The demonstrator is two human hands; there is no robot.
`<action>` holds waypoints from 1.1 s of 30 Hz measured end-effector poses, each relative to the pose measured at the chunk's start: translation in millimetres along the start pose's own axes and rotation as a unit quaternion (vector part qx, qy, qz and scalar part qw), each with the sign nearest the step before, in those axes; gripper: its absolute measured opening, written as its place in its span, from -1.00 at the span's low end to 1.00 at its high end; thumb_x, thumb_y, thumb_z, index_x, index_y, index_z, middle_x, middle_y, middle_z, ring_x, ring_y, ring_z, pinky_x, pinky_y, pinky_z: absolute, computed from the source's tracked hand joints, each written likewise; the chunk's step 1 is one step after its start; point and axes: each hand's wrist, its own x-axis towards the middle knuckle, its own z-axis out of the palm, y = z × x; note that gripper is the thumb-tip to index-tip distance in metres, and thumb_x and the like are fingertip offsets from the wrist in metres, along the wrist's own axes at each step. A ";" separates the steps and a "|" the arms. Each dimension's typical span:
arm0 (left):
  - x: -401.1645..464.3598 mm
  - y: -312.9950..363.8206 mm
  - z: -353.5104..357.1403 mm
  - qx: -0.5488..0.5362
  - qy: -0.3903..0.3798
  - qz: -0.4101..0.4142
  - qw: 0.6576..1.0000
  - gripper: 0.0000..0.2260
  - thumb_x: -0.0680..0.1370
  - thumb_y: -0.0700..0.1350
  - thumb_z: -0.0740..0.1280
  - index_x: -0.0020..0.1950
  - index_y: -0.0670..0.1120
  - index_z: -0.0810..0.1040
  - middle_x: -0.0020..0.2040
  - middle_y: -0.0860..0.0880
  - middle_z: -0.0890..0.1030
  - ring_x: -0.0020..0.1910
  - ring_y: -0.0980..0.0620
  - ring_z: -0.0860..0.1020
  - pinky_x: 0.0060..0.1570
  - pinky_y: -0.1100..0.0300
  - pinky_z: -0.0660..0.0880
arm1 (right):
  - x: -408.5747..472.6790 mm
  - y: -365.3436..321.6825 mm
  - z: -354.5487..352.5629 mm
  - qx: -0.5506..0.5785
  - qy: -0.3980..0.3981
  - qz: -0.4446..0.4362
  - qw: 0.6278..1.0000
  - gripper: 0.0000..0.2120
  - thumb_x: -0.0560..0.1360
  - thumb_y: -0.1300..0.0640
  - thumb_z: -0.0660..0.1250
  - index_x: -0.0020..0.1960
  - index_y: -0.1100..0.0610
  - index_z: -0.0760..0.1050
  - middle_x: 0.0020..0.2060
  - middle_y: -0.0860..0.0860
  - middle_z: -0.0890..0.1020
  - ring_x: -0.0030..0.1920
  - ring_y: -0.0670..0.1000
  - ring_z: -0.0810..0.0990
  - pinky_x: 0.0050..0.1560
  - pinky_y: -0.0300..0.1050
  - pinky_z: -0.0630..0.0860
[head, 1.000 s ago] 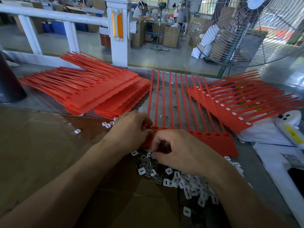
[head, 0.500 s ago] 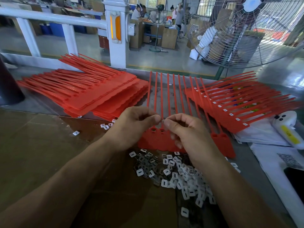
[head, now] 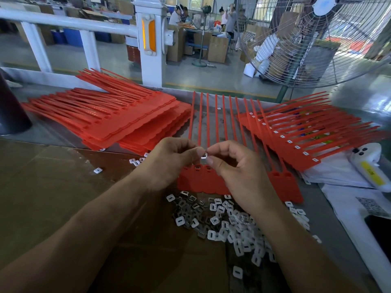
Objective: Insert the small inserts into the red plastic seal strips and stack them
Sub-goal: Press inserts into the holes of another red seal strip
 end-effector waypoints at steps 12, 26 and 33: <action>-2.0 0.4 -0.2 -0.024 0.023 -0.042 0.999 -0.78 0.61 0.00 0.38 -0.08 -0.13 0.69 -0.27 -0.02 0.63 -0.32 0.15 0.52 -0.26 0.27 0.42 | 1.3 -3.4 -5.6 -0.173 0.021 -0.126 0.977 -0.90 0.55 0.08 0.48 0.06 -0.06 0.65 -0.10 -0.21 0.64 -0.03 -0.17 0.63 -0.10 -0.33 0.53; -3.2 -3.4 -0.3 0.344 0.109 -0.071 0.930 -0.85 0.58 0.06 0.41 0.12 0.09 0.62 0.02 0.13 0.63 0.13 -0.01 0.55 0.31 -0.11 0.40 | 16.8 31.1 -25.8 -0.265 0.029 0.023 0.964 -0.90 0.51 0.05 0.53 -0.11 -0.15 0.66 -0.25 -0.34 0.57 -0.09 -0.50 0.50 -0.24 -0.50 0.38; -2.3 -5.1 -0.1 0.344 0.097 -0.071 0.931 -0.81 0.55 0.05 0.44 0.15 0.09 0.62 -0.01 0.13 0.60 0.11 0.02 0.54 0.30 -0.12 0.41 | 19.3 33.7 -23.6 -0.259 0.014 0.032 0.965 -0.91 0.51 0.04 0.53 -0.12 -0.15 0.67 -0.20 -0.30 0.63 -0.11 -0.27 0.59 -0.11 -0.26 0.51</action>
